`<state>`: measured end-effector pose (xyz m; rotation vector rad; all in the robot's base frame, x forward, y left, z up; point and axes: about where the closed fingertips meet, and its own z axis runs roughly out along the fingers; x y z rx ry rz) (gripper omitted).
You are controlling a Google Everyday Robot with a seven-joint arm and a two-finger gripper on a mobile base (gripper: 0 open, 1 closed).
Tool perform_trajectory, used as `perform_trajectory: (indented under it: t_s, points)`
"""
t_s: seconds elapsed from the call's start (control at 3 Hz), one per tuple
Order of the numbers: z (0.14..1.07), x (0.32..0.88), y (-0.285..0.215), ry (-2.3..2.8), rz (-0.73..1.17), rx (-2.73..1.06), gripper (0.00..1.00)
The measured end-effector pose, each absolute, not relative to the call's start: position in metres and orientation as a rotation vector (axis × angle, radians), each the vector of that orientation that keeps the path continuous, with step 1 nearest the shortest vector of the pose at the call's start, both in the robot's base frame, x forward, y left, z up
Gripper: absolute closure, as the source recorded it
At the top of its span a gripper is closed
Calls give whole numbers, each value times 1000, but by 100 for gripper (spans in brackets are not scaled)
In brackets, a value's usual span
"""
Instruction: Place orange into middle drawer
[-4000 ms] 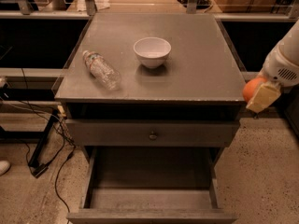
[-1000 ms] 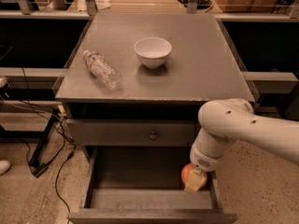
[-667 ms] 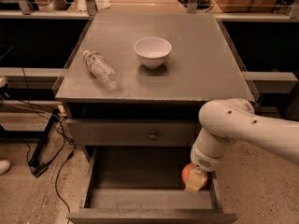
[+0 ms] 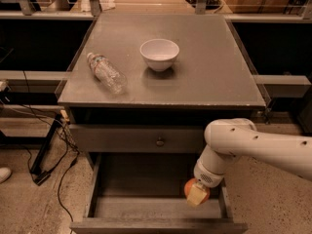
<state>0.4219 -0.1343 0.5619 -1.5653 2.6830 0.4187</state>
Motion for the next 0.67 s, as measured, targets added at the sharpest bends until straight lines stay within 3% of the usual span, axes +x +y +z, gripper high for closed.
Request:
perform_trajectory:
  t_s: [0.67]
  points:
    - [514,440,-136,2799,431,-1351,100]
